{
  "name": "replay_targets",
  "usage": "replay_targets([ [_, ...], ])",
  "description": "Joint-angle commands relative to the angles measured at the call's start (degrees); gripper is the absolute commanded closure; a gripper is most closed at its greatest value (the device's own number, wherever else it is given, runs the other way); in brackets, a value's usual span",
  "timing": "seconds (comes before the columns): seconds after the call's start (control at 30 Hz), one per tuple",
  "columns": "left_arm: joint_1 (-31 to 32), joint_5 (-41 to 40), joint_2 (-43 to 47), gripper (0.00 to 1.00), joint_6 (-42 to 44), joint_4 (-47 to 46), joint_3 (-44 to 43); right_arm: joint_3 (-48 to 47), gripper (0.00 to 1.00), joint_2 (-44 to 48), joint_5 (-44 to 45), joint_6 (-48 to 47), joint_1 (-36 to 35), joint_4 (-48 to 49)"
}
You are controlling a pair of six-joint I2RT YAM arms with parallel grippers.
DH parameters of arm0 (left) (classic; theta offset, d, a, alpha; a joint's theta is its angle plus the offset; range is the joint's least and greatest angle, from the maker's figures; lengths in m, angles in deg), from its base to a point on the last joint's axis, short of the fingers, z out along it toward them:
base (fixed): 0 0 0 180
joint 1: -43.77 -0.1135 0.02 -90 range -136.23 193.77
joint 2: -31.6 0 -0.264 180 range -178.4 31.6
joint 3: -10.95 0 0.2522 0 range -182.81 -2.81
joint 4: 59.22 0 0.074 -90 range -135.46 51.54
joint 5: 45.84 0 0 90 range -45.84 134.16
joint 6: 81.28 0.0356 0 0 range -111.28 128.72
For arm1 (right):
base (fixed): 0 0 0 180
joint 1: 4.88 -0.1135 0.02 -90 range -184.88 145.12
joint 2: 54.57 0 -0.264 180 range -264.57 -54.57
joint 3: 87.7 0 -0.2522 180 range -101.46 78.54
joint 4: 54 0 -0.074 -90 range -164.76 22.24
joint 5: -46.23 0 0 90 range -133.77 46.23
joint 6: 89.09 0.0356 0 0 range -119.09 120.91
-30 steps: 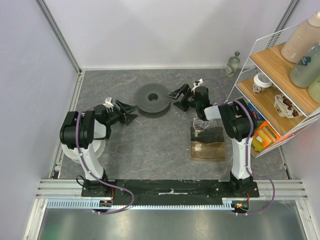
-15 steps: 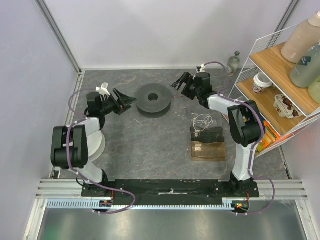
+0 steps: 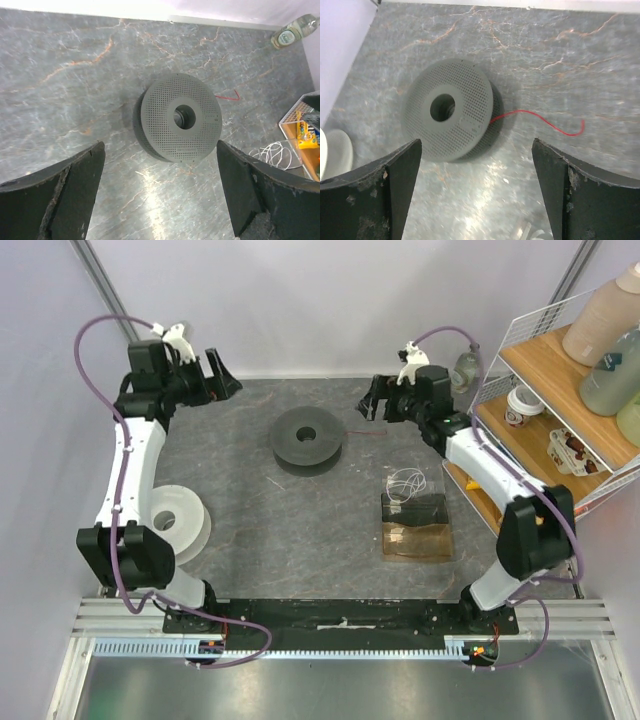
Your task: Wrap the cables
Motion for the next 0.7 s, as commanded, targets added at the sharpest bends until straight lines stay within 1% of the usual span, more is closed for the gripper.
replay_targets([
  [0.0,-0.1,1.1,-0.8,0.02,12.6,16.1,-8.9,1.2,0.02,10.6,-0.1,-15.6,0.2,-11.6],
  [0.03,0.1,2.2,-0.7,0.02,13.4,17.3,-9.5,2.1,0.02,13.0,-0.1,-17.3,0.2,-13.1],
  [0.07,0.9,1.4,-0.3,0.02,16.5,18.1,-9.6,3.2,0.02,15.3,-0.1,-19.3,0.2,-14.7],
  [0.1,2.0,-1.1,0.1,0.01,17.8,18.6,-9.2,4.2,0.02,17.7,0.3,-20.4,0.3,-16.0],
  [0.13,4.6,-4.9,1.2,0.01,18.6,18.8,-8.4,5.3,0.02,19.8,0.6,-21.6,0.2,-17.4],
  [0.2,9.3,-9.2,3.5,0.01,21.1,18.6,-5.1,7.5,0.02,25.1,0.8,-23.7,0.2,-19.6],
  [0.23,11.3,-11.4,5.3,0.01,21.7,17.9,-1.7,9.3,0.02,27.0,1.3,-24.4,0.2,-20.3],
  [0.33,15.2,-13.4,9.8,0.01,21.2,16.4,4.7,13.7,0.02,32.3,2.7,-25.6,0.2,-21.4],
  [0.5,16.8,-14.7,14.6,0.01,19.8,14.7,9.5,17.9,0.02,38.4,3.5,-25.1,0.2,-21.5],
  [0.67,17.0,-18.2,18.0,0.01,19.2,14.3,10.9,16.8,0.02,41.0,3.5,-24.9,0.3,-21.1],
])
